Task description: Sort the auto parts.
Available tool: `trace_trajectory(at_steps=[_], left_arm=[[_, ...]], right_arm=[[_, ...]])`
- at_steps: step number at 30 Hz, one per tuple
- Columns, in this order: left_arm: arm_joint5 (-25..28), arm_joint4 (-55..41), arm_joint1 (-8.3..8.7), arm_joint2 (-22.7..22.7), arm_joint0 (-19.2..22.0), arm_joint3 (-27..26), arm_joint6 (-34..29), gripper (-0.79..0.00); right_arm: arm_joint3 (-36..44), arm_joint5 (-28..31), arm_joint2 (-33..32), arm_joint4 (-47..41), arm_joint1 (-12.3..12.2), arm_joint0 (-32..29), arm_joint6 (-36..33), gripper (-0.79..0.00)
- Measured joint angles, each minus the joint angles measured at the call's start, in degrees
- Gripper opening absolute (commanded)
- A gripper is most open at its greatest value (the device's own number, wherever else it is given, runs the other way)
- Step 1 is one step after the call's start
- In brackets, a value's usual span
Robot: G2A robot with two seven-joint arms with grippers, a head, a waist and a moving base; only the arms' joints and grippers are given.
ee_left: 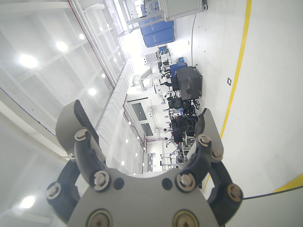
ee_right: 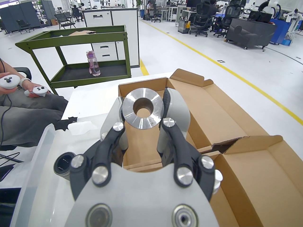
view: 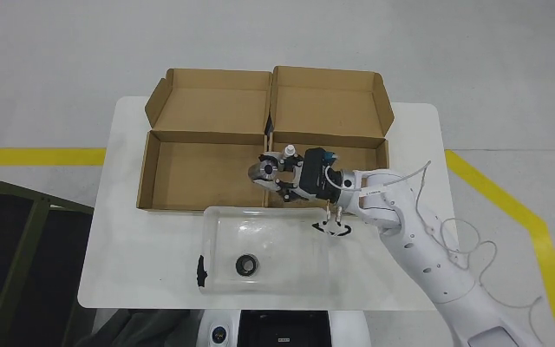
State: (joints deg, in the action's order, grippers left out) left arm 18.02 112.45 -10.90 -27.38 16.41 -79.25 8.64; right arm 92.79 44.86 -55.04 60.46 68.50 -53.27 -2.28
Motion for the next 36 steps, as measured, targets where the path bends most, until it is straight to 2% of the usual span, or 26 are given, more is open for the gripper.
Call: trace_trajectory(at_steps=[23,36], left_arm=[[0.00,0.00,0.00,0.00,0.00,0.00,0.00,0.000],[0.00,0.00,0.00,0.00,0.00,0.00,0.00,0.000]], right_arm=[[-10.12,-4.47,9.12,3.48,3.79,12.56,-13.28,-0.785],[-16.40,-7.37,16.35,3.51,7.72,19.71,-18.13,-0.785]])
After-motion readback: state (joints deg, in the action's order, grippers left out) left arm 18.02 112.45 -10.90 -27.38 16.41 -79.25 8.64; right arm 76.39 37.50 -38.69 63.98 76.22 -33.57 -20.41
